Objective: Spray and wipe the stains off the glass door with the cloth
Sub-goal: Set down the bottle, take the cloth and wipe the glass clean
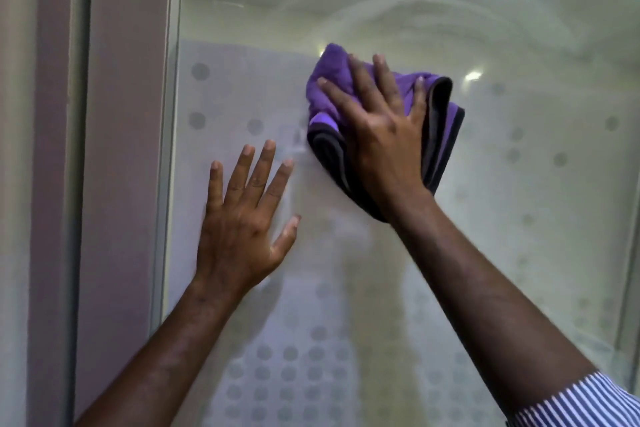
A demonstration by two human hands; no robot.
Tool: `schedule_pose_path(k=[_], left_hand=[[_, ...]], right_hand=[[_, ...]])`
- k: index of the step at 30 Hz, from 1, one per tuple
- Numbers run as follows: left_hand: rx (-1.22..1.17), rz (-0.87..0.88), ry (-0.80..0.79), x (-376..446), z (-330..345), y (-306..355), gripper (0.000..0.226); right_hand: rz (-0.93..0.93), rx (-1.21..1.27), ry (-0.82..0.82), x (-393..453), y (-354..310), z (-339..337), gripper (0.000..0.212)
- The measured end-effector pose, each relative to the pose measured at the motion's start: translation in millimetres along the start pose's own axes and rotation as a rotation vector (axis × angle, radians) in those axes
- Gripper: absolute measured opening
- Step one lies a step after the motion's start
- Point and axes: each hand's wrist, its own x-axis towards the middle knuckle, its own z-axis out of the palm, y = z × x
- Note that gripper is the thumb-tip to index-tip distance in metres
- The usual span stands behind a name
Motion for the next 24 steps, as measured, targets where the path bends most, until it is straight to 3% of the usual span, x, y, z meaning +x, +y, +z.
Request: schedule_pose_path(k=[4, 7, 10, 14, 18, 24], left_hand=[[0.040, 0.016, -0.019, -6, -1, -8, 0.079], [0.069, -0.051, -0.014, -10, 0, -8, 0.084], [0.079, -0.077, -0.004, -11, 1, -7, 0.089], [0.058, -0.103, 0.011, -11, 2, -8, 0.095], [0.066, -0.111, 0.014, -11, 2, -7, 0.096], [0.079, -0.100, -0.029, -10, -5, -5, 0.101]], right_hand=[[0.280, 0.042, 0.043, 53, 30, -10, 0.056], [0.316, 0.051, 0.045, 71, 35, -9, 0.061], [0.180, 0.039, -0.022, 59, 23, -4, 0.062], [-0.197, 0.007, -0.146, 3, 3, 1, 0.093], [-0.423, -0.008, -0.182, -51, -4, 6, 0.076], [-0.486, 0.009, -0.170, -52, -3, -2, 0.058]])
